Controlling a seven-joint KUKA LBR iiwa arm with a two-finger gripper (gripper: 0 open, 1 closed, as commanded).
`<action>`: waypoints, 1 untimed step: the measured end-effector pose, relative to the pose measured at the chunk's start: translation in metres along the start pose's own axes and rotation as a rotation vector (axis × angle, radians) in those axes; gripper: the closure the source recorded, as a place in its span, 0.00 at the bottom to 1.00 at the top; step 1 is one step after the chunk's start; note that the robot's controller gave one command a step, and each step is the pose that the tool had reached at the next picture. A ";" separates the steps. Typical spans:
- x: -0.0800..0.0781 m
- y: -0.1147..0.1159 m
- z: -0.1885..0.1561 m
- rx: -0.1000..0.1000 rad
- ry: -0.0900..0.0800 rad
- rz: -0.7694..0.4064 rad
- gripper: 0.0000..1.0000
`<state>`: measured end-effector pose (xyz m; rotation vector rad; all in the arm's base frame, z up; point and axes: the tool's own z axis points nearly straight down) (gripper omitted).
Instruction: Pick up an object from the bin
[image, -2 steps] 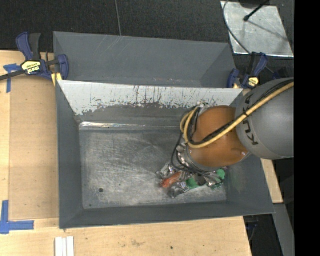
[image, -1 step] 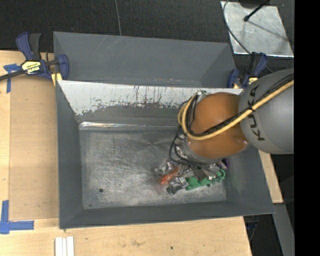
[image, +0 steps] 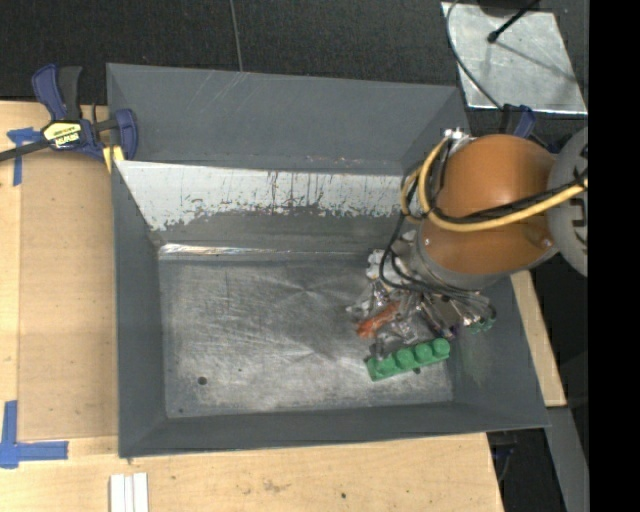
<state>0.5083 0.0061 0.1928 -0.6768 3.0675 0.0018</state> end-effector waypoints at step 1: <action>0.009 0.015 -0.056 0.000 0.004 0.008 1.00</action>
Offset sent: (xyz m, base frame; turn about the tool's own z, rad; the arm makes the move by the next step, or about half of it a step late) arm -0.0196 -0.0234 0.1182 -0.2511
